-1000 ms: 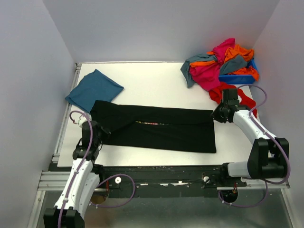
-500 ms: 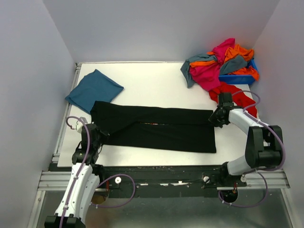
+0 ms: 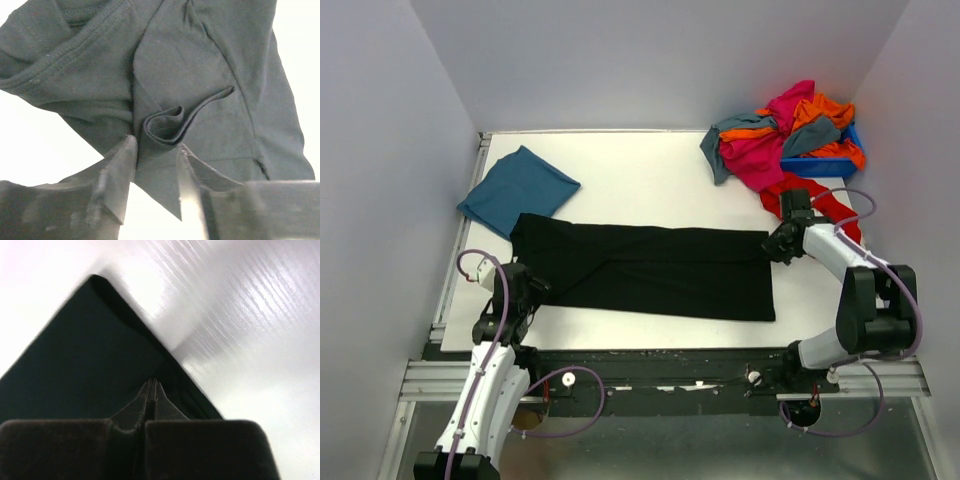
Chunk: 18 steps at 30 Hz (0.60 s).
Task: Fold and stack the t-shirts
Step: Fold the other side of the tshirt into a rectangle
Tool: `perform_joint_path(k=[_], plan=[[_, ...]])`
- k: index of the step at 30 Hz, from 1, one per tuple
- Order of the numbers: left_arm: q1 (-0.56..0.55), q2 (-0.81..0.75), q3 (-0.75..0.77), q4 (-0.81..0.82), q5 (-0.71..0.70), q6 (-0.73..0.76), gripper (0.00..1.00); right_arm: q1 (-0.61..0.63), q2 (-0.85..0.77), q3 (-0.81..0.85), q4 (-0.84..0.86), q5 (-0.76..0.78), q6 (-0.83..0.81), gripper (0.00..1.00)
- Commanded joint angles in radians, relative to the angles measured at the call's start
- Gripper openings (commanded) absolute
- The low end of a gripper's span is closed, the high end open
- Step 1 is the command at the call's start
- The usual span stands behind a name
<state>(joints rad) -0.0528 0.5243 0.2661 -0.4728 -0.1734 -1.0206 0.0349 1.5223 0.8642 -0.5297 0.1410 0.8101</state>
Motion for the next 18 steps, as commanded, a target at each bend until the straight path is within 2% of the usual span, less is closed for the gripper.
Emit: perform_joint_path(k=[1, 4, 7, 9, 11, 14, 18], plan=[[-0.002, -0.039, 0.048, 0.0, 0.032, 0.031, 0.58, 0.002, -0.146, 0.003, 0.054, 0.031, -0.069, 0.03], [-0.002, -0.063, 0.113, -0.018, 0.016, 0.046, 0.71, 0.005, -0.229, -0.05, 0.172, -0.055, -0.117, 0.1], [-0.004, -0.044, 0.203, -0.041, -0.072, 0.088, 0.74, 0.019, -0.214, -0.028, 0.204, -0.11, -0.144, 0.11], [-0.002, 0.005, 0.245, -0.003, -0.106, 0.112, 0.75, 0.02, -0.16, 0.016, 0.182, -0.121, -0.146, 0.08], [-0.001, 0.075, 0.275, 0.052, -0.121, 0.131, 0.71, 0.02, -0.095, 0.068, 0.146, -0.12, -0.138, 0.01], [0.001, 0.207, 0.32, 0.126, -0.156, 0.145, 0.64, 0.02, -0.002, 0.13, 0.105, -0.121, -0.117, 0.01], [0.022, 0.382, 0.392, 0.194, -0.192, 0.178, 0.55, 0.02, 0.059, 0.13, 0.12, -0.129, -0.086, 0.0]])
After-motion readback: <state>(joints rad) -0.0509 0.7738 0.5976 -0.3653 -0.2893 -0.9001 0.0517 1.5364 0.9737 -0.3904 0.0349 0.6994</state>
